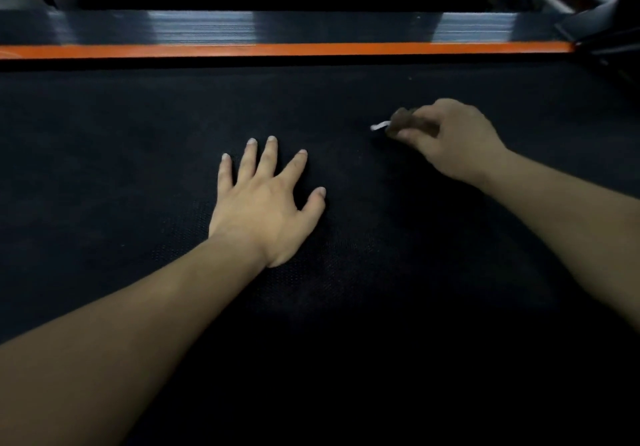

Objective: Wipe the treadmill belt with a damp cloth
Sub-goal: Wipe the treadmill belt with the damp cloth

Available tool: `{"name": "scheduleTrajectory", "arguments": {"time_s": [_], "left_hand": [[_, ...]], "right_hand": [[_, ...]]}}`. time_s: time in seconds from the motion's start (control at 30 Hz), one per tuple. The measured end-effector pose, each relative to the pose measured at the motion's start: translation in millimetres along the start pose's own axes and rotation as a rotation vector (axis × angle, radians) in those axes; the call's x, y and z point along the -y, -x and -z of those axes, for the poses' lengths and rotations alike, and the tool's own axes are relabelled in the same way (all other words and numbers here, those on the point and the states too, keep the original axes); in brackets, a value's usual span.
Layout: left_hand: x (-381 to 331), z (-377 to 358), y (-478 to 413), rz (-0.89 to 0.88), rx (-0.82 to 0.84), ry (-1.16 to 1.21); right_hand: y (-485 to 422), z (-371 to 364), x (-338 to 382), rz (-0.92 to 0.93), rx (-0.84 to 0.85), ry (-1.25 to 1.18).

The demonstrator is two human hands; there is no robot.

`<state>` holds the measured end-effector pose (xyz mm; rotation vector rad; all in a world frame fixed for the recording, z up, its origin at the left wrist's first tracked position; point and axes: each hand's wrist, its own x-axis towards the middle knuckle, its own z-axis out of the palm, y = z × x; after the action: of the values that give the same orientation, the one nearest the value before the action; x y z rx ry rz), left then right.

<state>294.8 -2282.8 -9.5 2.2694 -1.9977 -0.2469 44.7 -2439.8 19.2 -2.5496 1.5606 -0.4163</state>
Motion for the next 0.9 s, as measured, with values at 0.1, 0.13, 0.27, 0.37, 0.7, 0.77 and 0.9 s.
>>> {"name": "scheduleTrajectory", "arguments": {"time_s": [0.1,0.13,0.27,0.37,0.7,0.77,0.9], "left_hand": [[1,-1,1,-0.002,-0.015,0.009],[0,-1,1,-0.003,-0.022,0.012],[-2,2,2,-0.005,-0.036,0.016],[-2,1,5,-0.013,-0.072,0.050],[-46,2,40,-0.024,0.024,0.108],[-56,-8,52,0.009,0.054,0.069],[-58,-15,57,0.020,0.016,0.000]], "right_hand": [[-5,4,-8,-0.164,-0.059,-0.005],[0,0,-3,-0.175,-0.090,-0.002],[66,-12,38,0.035,-0.059,-0.075],[84,0,31,0.099,-0.030,0.015],[166,10,48,0.183,0.037,-0.083],[173,16,35,0.216,0.045,-0.057],[148,21,-8,-0.078,-0.099,-0.008]]}}
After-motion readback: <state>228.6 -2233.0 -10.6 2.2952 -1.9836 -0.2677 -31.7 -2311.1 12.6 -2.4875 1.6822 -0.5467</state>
